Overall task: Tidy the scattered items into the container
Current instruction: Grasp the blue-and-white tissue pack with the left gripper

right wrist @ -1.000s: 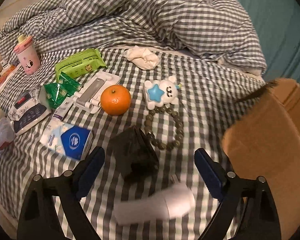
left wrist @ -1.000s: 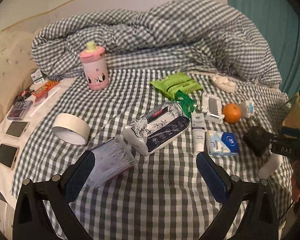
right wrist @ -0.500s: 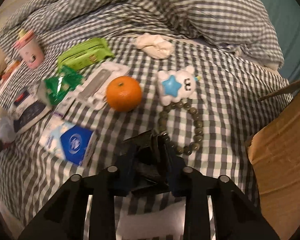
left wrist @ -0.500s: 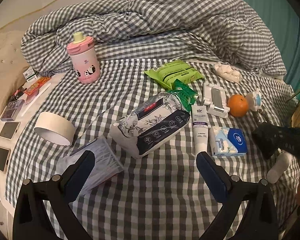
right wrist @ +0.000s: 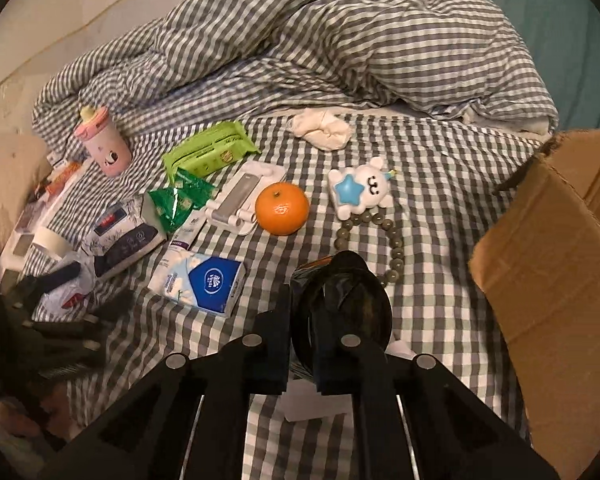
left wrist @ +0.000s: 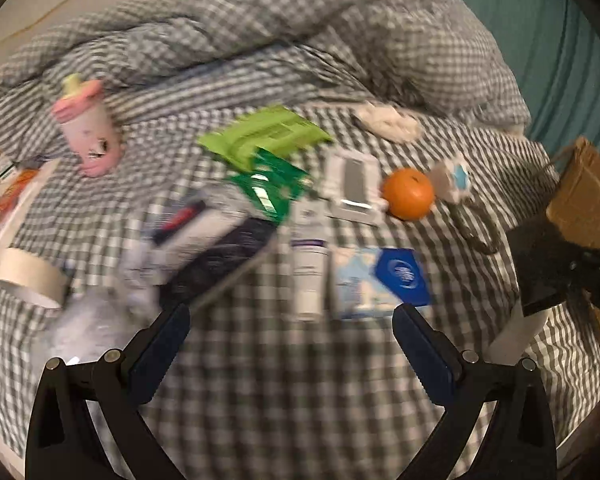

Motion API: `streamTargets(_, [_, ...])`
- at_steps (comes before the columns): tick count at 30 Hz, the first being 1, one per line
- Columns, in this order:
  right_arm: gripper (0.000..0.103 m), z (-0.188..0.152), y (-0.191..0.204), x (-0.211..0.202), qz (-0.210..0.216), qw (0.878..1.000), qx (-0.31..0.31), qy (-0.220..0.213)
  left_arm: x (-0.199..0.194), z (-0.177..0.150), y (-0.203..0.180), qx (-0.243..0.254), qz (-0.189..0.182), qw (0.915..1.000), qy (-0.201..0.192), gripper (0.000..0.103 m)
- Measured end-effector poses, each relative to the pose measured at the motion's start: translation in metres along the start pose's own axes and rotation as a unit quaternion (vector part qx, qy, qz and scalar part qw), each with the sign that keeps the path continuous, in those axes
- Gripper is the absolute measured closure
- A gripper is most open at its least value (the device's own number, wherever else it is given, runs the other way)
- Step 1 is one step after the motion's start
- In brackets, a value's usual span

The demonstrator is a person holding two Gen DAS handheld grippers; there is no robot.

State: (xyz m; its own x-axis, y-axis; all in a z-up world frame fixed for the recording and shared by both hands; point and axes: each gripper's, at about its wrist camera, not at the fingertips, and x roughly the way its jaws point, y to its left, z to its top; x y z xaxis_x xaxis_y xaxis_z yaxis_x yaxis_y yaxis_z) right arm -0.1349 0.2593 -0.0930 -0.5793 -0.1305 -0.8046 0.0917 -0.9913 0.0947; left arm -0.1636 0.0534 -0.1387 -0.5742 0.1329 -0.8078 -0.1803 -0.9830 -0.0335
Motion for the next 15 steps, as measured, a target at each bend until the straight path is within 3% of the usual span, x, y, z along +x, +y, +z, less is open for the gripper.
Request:
streamTargets(7, [0.095, -0.005, -0.016, 0.001, -0.006, 1.000, 0.009, -0.001, 0.038, 0.006, -0.048, 0.029, -0.010, 0.9995, 0.010, 0.000])
streamTargets(15, [0.095, -0.005, -0.032, 0.001, 0.003, 1.000, 0.022, -0.006, 0.073, 0.013, -0.055, 0.043, 0.021, 0.9986, 0.024, 0.000])
